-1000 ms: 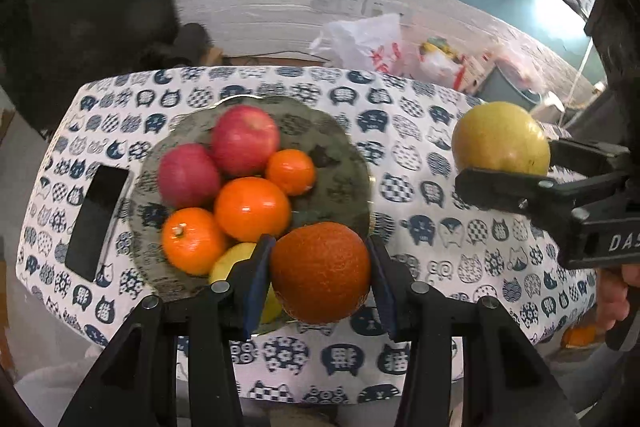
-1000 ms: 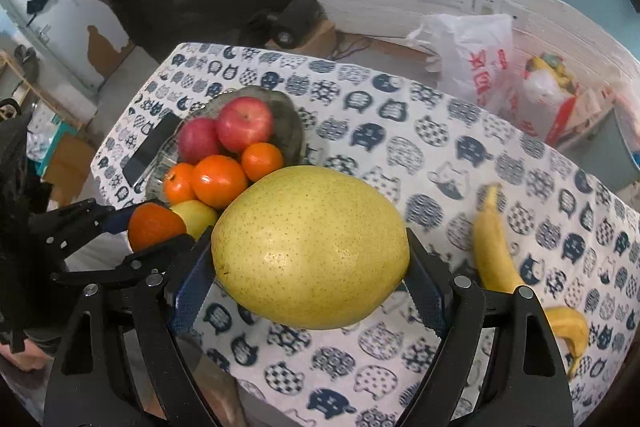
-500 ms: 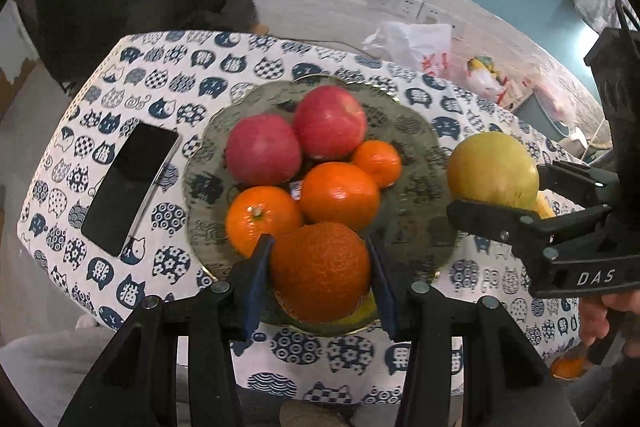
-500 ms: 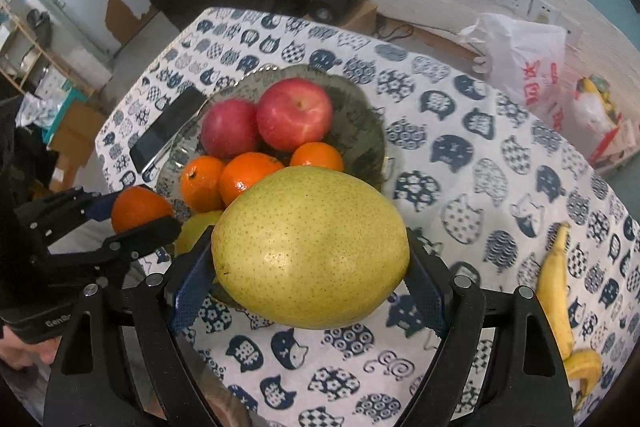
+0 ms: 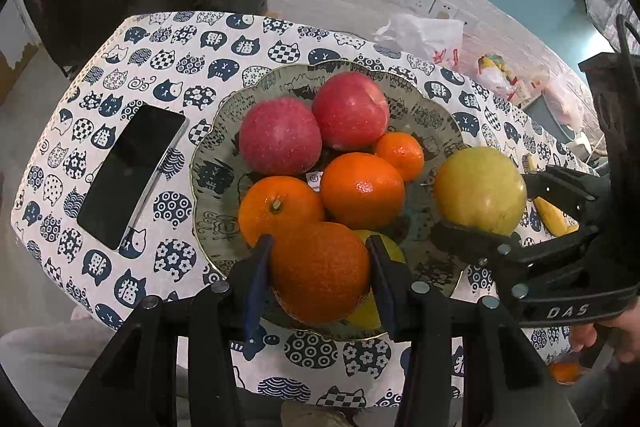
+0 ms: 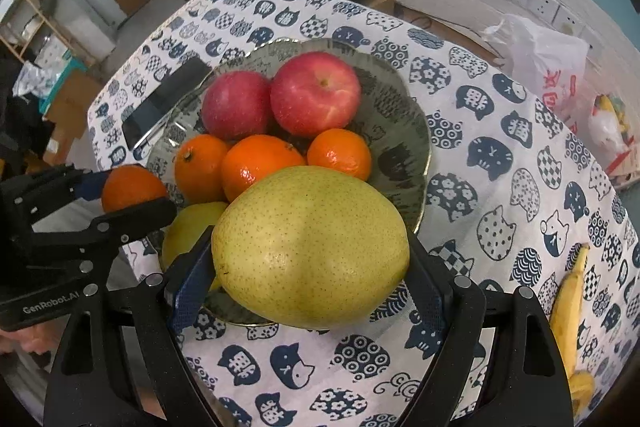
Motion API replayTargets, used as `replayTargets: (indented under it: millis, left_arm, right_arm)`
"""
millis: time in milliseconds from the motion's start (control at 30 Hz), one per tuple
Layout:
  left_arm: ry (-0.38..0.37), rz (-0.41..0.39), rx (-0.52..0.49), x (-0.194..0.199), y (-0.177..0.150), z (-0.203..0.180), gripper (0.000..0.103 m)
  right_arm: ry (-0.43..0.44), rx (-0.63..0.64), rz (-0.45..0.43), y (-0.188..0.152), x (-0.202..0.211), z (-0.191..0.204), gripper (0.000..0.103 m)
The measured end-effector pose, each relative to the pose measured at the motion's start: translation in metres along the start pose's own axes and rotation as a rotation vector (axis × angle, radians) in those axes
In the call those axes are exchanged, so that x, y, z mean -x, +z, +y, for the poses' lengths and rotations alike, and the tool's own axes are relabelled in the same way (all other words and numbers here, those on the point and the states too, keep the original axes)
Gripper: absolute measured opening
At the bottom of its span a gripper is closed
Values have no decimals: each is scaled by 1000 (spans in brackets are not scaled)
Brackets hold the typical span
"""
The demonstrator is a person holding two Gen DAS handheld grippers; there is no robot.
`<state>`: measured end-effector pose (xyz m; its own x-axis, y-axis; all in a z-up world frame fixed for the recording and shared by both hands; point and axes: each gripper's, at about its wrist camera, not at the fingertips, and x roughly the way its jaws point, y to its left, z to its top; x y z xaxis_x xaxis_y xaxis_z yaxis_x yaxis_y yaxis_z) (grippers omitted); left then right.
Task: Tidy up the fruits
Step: 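Lower and open the left tool on the plate while the right tool releases the pear there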
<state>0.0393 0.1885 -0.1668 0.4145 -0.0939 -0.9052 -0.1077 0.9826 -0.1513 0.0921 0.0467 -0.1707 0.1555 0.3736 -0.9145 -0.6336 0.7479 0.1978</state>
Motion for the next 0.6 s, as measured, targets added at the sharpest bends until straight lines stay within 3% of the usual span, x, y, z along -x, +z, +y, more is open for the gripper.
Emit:
replayTargets:
  millis: [533, 600]
  left_arm:
    - [22, 27, 25, -7, -1, 5, 48]
    - [21, 31, 35, -7, -1, 7, 52]
  right_arm:
    - [-21, 42, 41, -3, -8, 12, 85]
    - [-25, 46, 37, -3, -8, 12, 85]
